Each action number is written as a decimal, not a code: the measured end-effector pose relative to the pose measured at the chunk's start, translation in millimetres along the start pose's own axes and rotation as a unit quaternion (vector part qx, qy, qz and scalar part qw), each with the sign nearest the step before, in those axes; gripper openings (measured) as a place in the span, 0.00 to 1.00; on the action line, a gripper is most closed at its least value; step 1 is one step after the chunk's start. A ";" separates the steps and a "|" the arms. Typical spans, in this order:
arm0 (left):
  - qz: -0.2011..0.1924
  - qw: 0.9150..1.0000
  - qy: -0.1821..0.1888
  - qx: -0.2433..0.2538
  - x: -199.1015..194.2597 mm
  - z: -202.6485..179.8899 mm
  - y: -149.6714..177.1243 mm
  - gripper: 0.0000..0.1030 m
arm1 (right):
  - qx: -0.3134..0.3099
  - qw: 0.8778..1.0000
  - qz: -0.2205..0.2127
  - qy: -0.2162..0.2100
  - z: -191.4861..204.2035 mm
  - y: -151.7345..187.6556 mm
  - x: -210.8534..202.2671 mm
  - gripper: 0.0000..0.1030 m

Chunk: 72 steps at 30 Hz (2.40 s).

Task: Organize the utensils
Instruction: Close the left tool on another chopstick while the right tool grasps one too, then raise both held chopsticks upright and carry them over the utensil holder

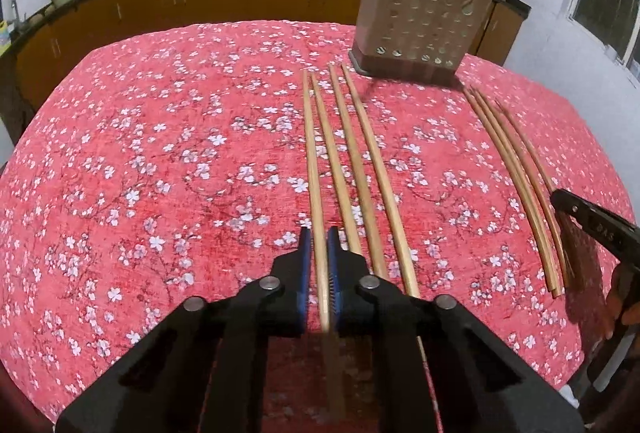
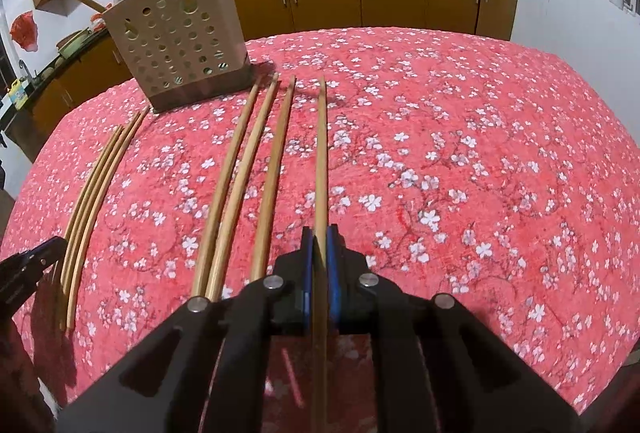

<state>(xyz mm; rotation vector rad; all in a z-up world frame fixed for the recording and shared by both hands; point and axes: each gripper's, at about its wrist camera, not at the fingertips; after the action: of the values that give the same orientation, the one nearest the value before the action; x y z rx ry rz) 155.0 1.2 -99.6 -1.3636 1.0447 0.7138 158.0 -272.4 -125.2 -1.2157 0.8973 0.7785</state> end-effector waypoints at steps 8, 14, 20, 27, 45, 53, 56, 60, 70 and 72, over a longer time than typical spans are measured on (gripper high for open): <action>-0.006 0.999 -0.032 -0.032 7.3 25.1 -23.8 0.07 | -0.001 1.000 -0.006 0.002 -3.3 -10.1 4.3 0.08; -0.011 0.998 -0.007 -0.055 8.5 45.3 -31.3 0.08 | 0.010 1.000 -0.014 0.004 -11.3 -27.8 13.5 0.08; -0.014 0.998 0.003 -0.054 3.4 44.8 -21.9 0.08 | 0.005 1.000 -0.012 0.008 -10.4 -27.5 14.3 0.08; -0.015 0.999 0.003 -0.047 -3.9 43.3 -7.7 0.08 | 0.002 1.000 -0.006 0.007 -9.7 -9.4 5.3 0.10; -0.034 0.999 -0.025 -0.024 -5.2 33.6 0.9 0.08 | -0.022 0.999 -0.031 0.031 -2.1 2.6 0.5 0.08; -0.026 0.999 -0.005 -0.041 -17.3 45.3 -12.1 0.07 | -0.002 0.998 -0.056 0.008 -9.9 -8.8 -28.4 0.08; -0.048 0.998 0.000 -0.042 -34.5 46.8 -17.7 0.07 | 0.000 0.997 -0.083 0.004 -12.9 -16.0 -48.6 0.08; -0.083 0.996 0.007 -0.043 -58.7 47.1 -27.9 0.07 | 0.005 0.993 -0.120 -0.001 -13.4 -24.8 -73.4 0.08; -0.172 0.983 0.027 -0.055 -115.9 47.9 -47.7 0.07 | 0.005 0.980 -0.199 -0.003 -8.5 -36.8 -120.9 0.08; -0.181 0.981 0.025 -0.057 -121.4 48.4 -50.5 0.07 | 0.004 0.978 -0.210 -0.003 -8.4 -39.4 -127.1 0.08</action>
<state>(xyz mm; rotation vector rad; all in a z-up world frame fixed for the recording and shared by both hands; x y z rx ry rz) 159.7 62.1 26.4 -1.6242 0.7730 0.4739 134.3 -291.5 4.6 -1.3352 0.6060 0.4377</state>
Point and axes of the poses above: each gripper's, at about its wrist camera, not at the fingertips, and x roughly the way its jaws point, z to its left, y to its underside, and after that the axes turned 13 degrees about z, right-handed
